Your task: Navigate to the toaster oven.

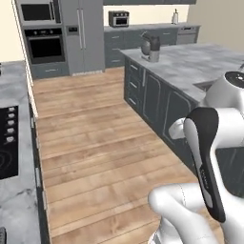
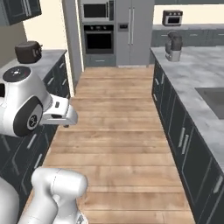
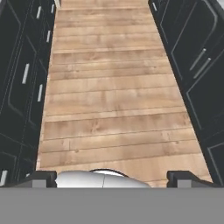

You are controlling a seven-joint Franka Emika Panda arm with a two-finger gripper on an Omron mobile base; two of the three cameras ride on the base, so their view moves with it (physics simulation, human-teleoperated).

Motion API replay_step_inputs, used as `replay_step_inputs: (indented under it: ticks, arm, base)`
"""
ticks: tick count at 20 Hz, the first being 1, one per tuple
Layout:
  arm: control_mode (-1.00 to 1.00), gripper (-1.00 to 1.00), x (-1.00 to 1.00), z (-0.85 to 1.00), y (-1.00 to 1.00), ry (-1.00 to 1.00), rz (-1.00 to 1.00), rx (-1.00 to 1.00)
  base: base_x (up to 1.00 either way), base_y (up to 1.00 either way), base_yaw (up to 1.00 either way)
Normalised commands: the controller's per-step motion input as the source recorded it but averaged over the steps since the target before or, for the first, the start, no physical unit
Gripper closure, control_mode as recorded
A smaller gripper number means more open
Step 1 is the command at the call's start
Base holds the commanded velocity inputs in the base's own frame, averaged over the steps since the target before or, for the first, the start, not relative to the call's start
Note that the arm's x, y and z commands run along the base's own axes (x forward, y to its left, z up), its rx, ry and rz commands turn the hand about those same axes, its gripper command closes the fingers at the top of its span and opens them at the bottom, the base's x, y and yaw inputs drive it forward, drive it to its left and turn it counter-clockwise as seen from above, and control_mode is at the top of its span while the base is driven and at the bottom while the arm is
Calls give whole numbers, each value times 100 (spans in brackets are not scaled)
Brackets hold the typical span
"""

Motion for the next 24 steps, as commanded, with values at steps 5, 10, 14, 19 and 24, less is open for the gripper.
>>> replay_step_inputs:
  ticks: [5, 10, 14, 19, 24]
  arm:
    - [100, -100, 0, 0, 0, 0, 0, 0]
    - [100, -100, 0, 0, 0, 0, 0, 0]
    - [100, -100, 0, 0, 0, 0, 0, 0]
    - [100, -100, 0, 0, 0, 0, 0, 0]
    - [100, -100, 0, 0, 0, 0, 0, 0]
  base:
    - [100, 0, 4]
    - [100, 0, 3]
    - [100, 0, 3]
    - [100, 0, 4]
    - [100, 0, 3]
